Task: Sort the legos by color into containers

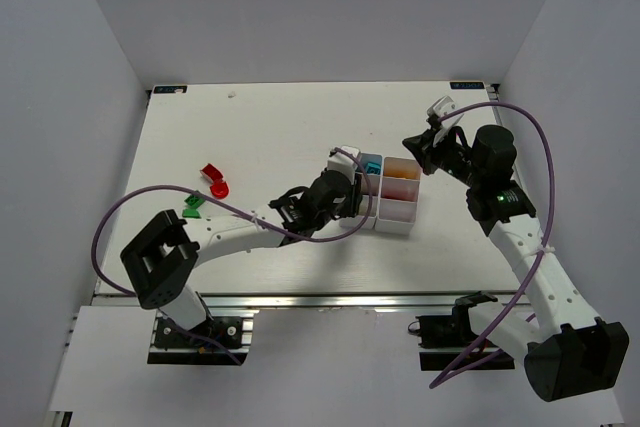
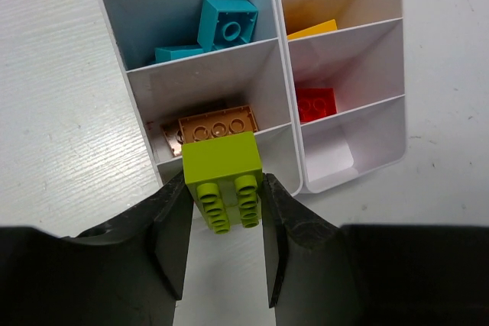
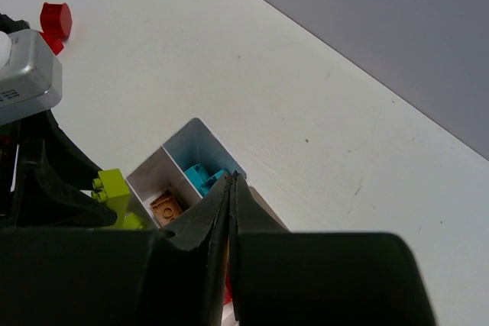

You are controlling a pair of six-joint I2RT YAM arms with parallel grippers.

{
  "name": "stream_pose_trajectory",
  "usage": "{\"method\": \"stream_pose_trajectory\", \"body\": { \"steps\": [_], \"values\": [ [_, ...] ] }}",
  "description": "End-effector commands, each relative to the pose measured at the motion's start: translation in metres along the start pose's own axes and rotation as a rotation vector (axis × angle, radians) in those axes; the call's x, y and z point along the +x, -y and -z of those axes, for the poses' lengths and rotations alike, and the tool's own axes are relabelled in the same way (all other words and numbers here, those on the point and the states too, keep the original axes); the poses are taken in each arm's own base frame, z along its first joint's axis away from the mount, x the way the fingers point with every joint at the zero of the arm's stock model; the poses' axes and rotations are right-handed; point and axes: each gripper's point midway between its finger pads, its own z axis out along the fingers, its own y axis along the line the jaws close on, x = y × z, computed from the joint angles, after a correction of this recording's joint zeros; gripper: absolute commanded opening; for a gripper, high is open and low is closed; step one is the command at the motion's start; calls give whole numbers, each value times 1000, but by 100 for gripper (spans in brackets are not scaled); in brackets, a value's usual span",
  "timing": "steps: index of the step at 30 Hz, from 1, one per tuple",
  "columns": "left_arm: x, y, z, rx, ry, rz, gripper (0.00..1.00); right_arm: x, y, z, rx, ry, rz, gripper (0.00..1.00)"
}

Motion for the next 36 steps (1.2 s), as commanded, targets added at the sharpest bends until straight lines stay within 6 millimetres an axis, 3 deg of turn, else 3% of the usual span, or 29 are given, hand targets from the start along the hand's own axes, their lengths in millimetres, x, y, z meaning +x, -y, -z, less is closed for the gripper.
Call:
{"method": "stream_pose_trajectory", "body": {
  "steps": [1, 9, 15, 21, 27, 29, 30, 31, 32, 33, 34, 35, 36],
  "values": [
    [-28, 9, 0, -5, 79, -14, 12, -7, 1, 3, 6, 26, 10, 3],
    [-24, 4, -12, -51, 72, -62, 27, -6, -1, 3, -2, 25, 8, 6],
    [-21, 3, -14, -62, 63, -69, 44, -6, -1, 4, -4, 26, 8, 9],
    [-31, 5, -9, -70, 72, -57, 65, -4, -4, 4, -16, 20, 4, 22],
    [-48, 8, 0, -62, 100, -42, 70, -7, -5, 4, -27, 28, 6, 28],
    [-48, 5, 6, -78, 82, -27, 67, -12, -7, 4, -40, 38, 13, 29],
    [-65, 1, 16, -103, 117, 0, 65, -13, -8, 4, -48, 39, 17, 30],
    [-70, -6, 21, -132, 125, 63, 57, -19, -9, 5, -57, 53, 32, 31],
    [-66, -20, 29, -184, 95, 90, 49, -16, -17, 6, -99, 40, 38, 39],
    [-80, -42, 39, -230, 115, 158, 40, -15, -20, 6, -124, 37, 43, 46],
    [-82, -56, 44, -250, 107, 266, 28, -13, -29, 7, -177, 32, 44, 61],
    [-72, -75, 50, -280, 55, 314, 10, -10, -35, 8, -215, 28, 52, 67],
    [-66, -116, 52, -346, 35, 392, 4, -7, -41, 8, -247, 24, 49, 72]
  ]
}}
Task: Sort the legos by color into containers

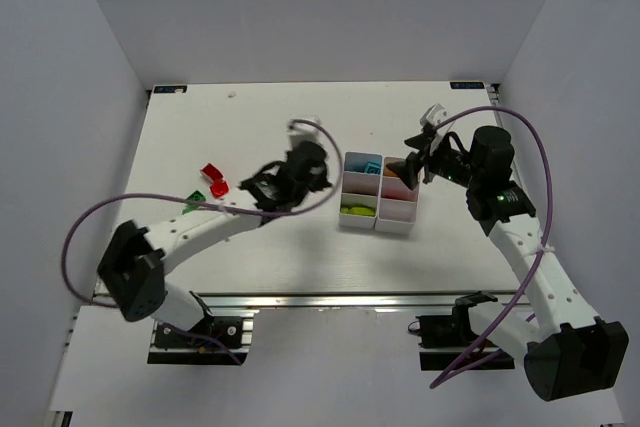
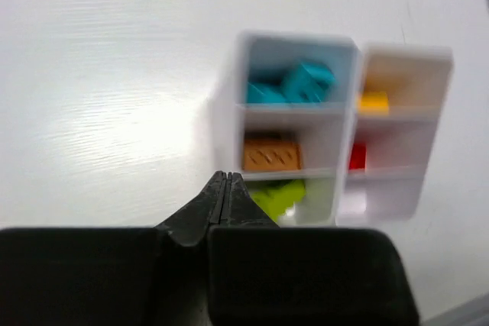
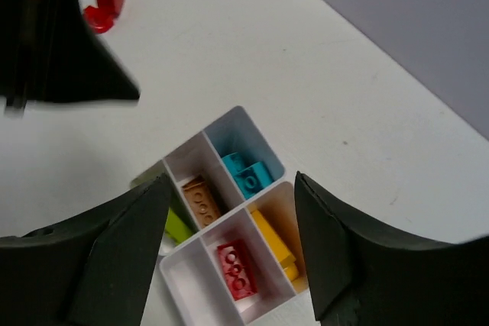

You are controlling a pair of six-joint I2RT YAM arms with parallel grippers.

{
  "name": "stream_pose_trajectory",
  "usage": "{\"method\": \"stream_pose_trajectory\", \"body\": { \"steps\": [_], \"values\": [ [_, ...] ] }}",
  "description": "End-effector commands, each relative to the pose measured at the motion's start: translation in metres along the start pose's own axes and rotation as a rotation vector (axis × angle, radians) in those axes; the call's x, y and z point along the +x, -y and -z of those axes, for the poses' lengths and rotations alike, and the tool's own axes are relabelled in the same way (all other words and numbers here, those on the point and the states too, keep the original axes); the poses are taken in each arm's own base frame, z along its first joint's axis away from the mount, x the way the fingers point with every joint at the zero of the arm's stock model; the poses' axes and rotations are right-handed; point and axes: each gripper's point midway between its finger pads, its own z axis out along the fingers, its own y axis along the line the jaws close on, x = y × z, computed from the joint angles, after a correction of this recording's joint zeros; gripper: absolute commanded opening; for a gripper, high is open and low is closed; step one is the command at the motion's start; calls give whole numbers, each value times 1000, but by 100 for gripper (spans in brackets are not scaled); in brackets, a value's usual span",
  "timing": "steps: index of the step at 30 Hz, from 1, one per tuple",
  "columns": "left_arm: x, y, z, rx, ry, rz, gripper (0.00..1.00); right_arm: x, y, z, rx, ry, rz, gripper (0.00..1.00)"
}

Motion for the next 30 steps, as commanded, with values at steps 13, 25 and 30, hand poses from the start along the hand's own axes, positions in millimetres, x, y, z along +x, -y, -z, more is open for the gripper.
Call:
{"method": "stream_pose_trajectory", "body": {
  "steps": [13, 25, 30],
  "values": [
    [45, -299, 95, -678, -240, 882, 94, 22, -41, -14, -290, -101, -71, 78],
    [94, -349, 88, -889, -332, 1102, 74, 25, -49, -26, -318, -126, -67, 76],
    [99, -364, 74, -907, -346, 1111, 70, 25, -47, -27, -314, -128, -65, 76]
  ]
}}
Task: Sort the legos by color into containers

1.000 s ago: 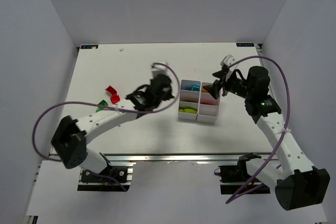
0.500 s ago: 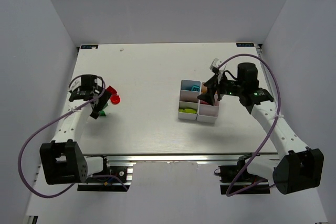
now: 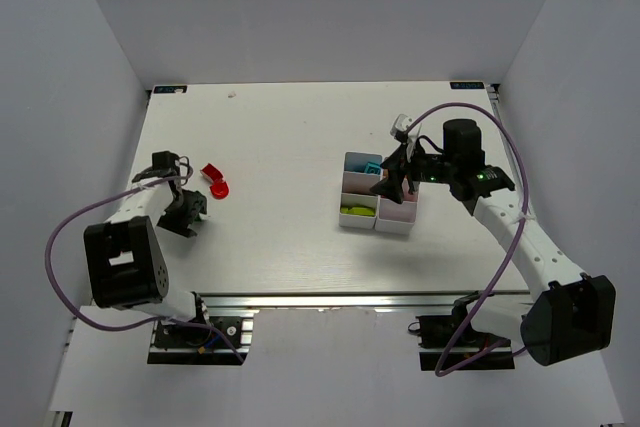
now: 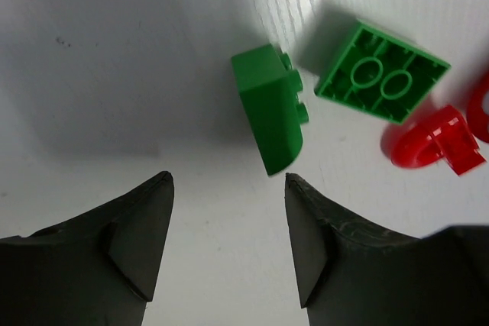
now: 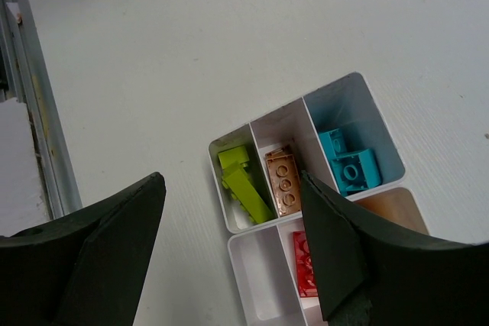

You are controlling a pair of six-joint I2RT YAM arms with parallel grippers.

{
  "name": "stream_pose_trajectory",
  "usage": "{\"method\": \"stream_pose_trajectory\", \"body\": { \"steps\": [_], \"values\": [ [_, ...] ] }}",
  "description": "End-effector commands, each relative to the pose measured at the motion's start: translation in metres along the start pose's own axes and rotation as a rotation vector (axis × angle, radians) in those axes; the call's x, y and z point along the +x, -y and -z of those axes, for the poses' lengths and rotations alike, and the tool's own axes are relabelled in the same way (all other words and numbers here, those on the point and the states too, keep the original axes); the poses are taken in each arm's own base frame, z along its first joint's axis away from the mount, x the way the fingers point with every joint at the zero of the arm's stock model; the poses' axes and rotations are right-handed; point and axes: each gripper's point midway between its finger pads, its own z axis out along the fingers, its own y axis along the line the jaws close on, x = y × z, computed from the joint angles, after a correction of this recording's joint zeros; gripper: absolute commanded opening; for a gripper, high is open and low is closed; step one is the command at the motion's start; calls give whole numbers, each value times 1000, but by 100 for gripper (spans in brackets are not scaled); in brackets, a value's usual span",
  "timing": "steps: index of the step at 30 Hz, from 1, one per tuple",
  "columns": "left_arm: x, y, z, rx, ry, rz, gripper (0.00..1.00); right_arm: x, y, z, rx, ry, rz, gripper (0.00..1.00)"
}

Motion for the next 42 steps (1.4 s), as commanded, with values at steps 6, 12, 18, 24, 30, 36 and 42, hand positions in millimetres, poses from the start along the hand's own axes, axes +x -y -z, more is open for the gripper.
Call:
{"method": "stream_pose_trajectory", "body": {
  "steps": [6, 12, 18, 24, 30, 36, 42],
  "values": [
    [-21, 24, -15, 25, 24, 8, 70, -18, 4, 0, 6, 28, 47, 76],
    [-25, 20, -27, -4, 24, 15, 70, -17, 5, 0, 6, 26, 46, 76],
    [-44, 17, -29, -38, 62, 25, 66, -17, 5, 0, 4, 21, 51, 76],
    [-49, 20, -30, -52, 62, 9, 38, -16, 4, 0, 2, 22, 48, 76],
    [-36, 14, -11, 11, 43, 5, 6, -16, 3, 2, 8, 21, 54, 76],
    [16, 38, 55, 300, -7, -136, 0, -19, 7, 4, 36, 22, 67, 76],
    [143, 124, 166, 916, -175, -510, 0, -47, 40, 20, 279, 123, 86, 37]
  ]
}}
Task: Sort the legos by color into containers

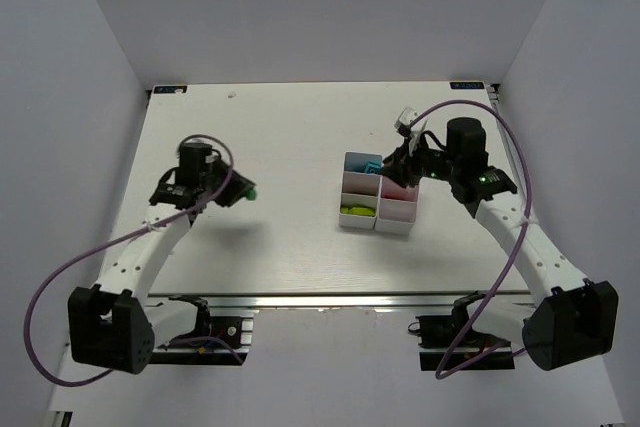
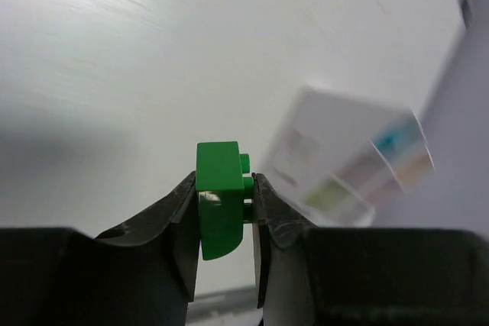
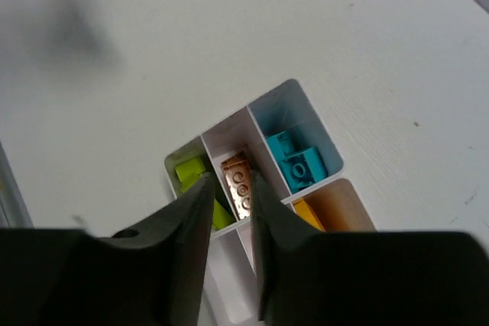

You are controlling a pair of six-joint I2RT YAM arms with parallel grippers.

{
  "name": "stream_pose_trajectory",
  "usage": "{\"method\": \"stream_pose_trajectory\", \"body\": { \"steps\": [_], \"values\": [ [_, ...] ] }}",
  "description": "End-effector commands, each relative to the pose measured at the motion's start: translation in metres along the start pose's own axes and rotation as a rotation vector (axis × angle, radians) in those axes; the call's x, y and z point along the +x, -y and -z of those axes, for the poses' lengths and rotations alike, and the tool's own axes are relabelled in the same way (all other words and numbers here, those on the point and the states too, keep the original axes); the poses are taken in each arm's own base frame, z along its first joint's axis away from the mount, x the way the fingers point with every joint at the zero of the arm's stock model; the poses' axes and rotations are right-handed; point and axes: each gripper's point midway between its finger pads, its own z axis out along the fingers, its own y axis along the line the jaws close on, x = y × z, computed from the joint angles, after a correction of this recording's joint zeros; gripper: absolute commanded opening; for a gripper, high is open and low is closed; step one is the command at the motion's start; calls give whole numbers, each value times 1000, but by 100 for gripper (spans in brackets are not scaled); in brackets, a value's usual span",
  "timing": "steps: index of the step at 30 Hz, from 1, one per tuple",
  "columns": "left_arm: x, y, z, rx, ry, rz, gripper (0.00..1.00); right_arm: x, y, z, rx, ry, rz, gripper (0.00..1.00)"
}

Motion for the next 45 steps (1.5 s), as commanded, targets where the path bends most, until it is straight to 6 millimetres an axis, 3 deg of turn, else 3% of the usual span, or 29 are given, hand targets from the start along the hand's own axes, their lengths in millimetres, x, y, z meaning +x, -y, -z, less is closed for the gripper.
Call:
{"method": "stream_pose_trajectory", "body": {
  "steps": [1, 2, 3, 4, 5, 6, 7, 9, 10, 12, 13, 15, 16, 19, 23, 26, 29, 37, 41, 45],
  "values": [
    [55, 94, 24, 386, -125, -178, 0, -48, 27, 16, 194, 148, 65, 27],
    [83, 110, 32, 451, -172, -262, 0, -52, 29, 19, 217, 163, 55, 20],
    [92, 127, 38, 523, -174, -303, 0, -56, 34, 24, 259, 173, 51, 9],
    [116, 134, 40, 552, -219, -355, 0, -58, 38, 26, 288, 176, 38, 5],
    [128, 141, 42, 586, -234, -408, 0, -62, 43, 31, 320, 191, 28, 4],
    [137, 150, 45, 632, -241, -444, 0, -67, 47, 36, 357, 211, 15, 3],
    [160, 157, 45, 652, -286, -494, 0, -67, 51, 41, 378, 214, 3, 4],
    [175, 177, 51, 715, -287, -591, 0, -70, 53, 51, 408, 234, -14, 7],
    [196, 179, 43, 705, -324, -635, 0, -70, 56, 55, 422, 235, -19, 8],
    [210, 183, 36, 692, -344, -710, 0, -71, 55, 62, 437, 243, -26, 11],
    [218, 201, 43, 726, -340, -745, 0, -72, 58, 66, 451, 249, -29, 11],
    [235, 200, 23, 684, -355, -841, 0, -66, 56, 71, 458, 237, -47, 13],
    [241, 216, 28, 711, -342, -874, 0, -66, 58, 73, 467, 237, -51, 14],
    [265, 212, 9, 698, -357, -1063, 0, -66, 58, 79, 480, 238, -52, 15],
    [269, 223, 5, 776, -298, -1399, 0, -66, 63, 89, 508, 237, -50, 15],
    [266, 217, -2, 802, -277, -1604, 0, -65, 66, 94, 526, 236, -54, 15],
    [266, 219, -5, 843, -262, -1718, 0, -62, 68, 94, 530, 233, -75, 16],
    [280, 223, -23, 881, -246, -1759, 0, -61, 72, 96, 542, 232, -77, 19],
    [282, 233, -18, 928, -206, -1730, 0, -60, 75, 96, 547, 228, -76, 20],
    [298, 235, -20, 958, -239, -1733, 0, -58, 76, 93, 541, 227, -83, 20]
  ]
}}
